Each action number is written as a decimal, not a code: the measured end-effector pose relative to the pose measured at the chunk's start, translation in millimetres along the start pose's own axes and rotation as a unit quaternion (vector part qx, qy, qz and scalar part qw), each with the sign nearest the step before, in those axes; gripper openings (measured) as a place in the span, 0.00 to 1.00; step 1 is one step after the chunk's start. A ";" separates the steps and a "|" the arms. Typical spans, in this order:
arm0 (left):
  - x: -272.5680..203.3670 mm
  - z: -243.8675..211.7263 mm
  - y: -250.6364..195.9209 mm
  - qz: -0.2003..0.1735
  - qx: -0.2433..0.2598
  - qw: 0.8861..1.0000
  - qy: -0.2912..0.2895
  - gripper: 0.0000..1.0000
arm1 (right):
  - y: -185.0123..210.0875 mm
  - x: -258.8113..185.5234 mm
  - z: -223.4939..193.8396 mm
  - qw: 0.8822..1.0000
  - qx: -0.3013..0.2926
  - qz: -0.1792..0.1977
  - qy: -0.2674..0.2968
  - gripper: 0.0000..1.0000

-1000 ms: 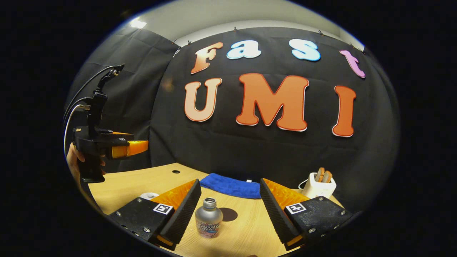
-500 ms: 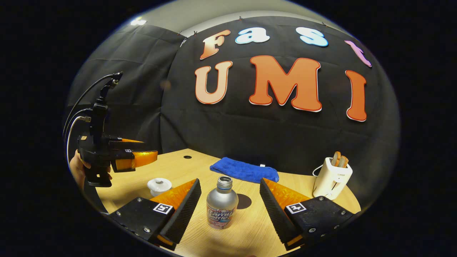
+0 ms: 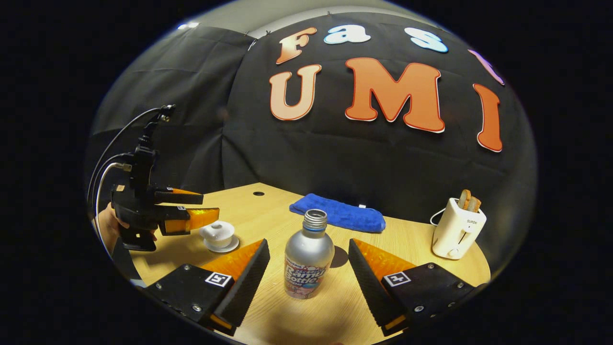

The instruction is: Open the teacup lid with one hand, grasp the water bottle and pour water into the teacup with the other hand; after pouring, place the water bottle on the coaster and then close the teacup lid.

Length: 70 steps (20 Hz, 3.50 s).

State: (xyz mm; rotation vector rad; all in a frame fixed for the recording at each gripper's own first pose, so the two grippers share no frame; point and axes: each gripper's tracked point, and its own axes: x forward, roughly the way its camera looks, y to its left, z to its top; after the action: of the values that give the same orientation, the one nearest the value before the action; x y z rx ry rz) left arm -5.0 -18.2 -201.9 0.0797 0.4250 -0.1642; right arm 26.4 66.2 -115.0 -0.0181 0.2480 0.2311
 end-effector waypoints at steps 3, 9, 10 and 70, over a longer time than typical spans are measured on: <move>8.7 -11.0 -12.9 -0.018 0.009 1.000 0.011 0.94 | 2.6 4.8 -7.7 1.000 -0.005 0.004 0.007 0.99; 24.5 -30.8 -16.3 -0.014 0.017 0.999 0.041 0.77 | 6.1 12.7 -25.1 1.000 -0.019 0.009 0.024 0.99; 25.7 -33.4 -15.5 -0.014 0.016 0.999 0.044 0.79 | 6.4 13.9 -26.1 0.999 -0.022 0.009 0.024 0.99; -29.8 6.4 111.7 0.087 -0.026 0.992 -0.090 0.24 | 7.9 78.5 -20.4 0.953 -0.256 -0.015 0.160 0.79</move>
State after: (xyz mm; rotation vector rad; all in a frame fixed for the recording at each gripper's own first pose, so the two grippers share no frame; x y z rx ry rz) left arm -9.6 95.2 -178.9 0.0505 0.2397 0.0116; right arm 93.6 90.6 -153.9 -0.5775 0.5062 0.2576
